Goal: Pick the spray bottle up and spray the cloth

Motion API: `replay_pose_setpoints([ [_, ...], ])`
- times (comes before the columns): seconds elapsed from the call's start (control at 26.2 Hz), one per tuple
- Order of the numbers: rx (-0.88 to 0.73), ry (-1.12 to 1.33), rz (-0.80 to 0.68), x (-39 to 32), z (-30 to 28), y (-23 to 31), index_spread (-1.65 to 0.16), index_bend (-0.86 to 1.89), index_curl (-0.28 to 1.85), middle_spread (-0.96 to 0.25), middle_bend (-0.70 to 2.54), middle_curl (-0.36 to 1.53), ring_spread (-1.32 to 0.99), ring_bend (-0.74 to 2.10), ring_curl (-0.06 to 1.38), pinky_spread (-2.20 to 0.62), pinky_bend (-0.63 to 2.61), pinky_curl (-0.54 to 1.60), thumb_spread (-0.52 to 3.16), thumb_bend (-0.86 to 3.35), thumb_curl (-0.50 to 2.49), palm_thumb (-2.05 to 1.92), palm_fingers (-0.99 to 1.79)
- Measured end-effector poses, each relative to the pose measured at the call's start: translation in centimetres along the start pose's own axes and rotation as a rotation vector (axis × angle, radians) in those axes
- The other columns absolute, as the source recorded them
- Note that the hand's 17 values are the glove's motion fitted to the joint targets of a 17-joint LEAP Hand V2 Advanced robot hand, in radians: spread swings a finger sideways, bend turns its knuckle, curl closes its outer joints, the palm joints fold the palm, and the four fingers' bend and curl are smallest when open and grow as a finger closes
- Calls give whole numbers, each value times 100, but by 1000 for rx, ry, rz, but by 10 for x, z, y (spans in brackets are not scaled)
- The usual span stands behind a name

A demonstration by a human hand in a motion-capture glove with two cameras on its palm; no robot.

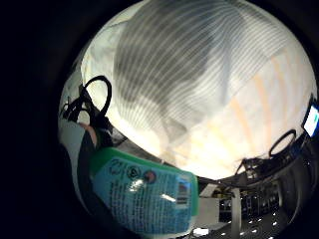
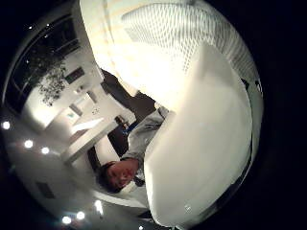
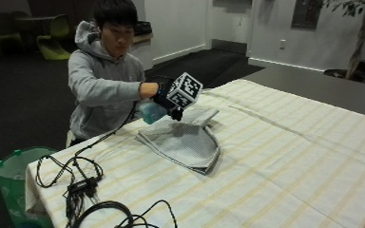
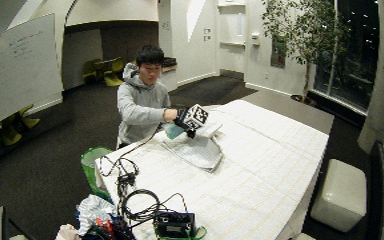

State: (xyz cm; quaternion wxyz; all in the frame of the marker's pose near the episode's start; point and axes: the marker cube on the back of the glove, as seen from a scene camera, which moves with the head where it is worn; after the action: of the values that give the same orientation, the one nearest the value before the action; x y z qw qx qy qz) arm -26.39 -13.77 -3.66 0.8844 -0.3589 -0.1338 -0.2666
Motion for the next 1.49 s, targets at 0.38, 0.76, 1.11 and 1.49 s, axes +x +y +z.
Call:
replay_pose_setpoints([
  [0.38,138,90,19,-10,-14,10,-20,50,56,-6,65,50,-17,60,44,-16,30,36,25,-3,73,98,136],
  [0.76,105,166,85,-11,6,0,-19,42,57,-8,62,51,-16,57,43,-9,26,36,34,-1,76,103,115],
  [1.11,354,338,69,-23,-22,18,-22,41,58,-12,59,51,-19,59,44,-17,31,37,31,-4,78,102,139],
  [1.49,259,327,62,-11,1,-12,-22,44,60,-13,61,52,-20,60,44,-21,33,38,30,-3,79,100,139],
])
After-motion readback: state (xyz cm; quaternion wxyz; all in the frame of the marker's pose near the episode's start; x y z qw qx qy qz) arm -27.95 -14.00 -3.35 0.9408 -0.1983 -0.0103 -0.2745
